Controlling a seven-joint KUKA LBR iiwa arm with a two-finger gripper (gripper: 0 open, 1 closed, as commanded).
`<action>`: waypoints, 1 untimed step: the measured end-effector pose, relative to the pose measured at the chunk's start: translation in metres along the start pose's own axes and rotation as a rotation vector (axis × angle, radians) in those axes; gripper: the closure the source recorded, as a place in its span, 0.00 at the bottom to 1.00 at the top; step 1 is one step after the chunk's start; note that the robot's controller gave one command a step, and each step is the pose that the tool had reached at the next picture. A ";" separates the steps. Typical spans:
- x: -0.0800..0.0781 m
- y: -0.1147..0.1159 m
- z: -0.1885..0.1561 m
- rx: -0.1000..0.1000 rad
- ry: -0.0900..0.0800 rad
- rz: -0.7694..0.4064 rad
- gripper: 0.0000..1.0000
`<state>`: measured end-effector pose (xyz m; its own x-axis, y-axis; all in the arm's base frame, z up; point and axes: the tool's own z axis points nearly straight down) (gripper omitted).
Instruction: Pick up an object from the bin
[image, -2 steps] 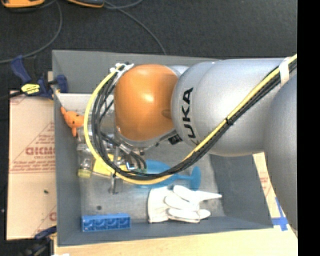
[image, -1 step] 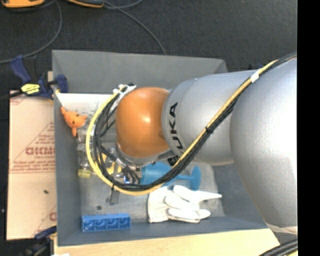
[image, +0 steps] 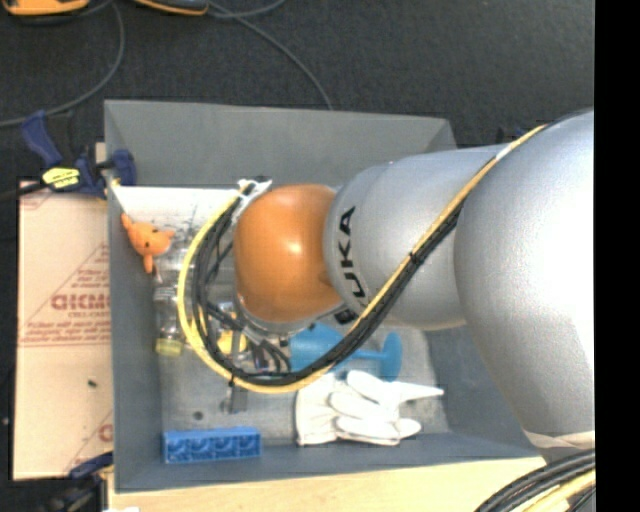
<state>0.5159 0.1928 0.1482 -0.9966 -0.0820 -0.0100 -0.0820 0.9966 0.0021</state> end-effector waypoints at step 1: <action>-0.038 -0.026 -0.066 -0.002 0.003 0.127 0.00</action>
Offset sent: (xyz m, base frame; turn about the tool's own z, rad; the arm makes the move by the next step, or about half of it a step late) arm 0.0486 0.0020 -0.0079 0.2813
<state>0.5556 0.1701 0.2146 -0.9990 0.0452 -0.0062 0.0451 0.9990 0.0050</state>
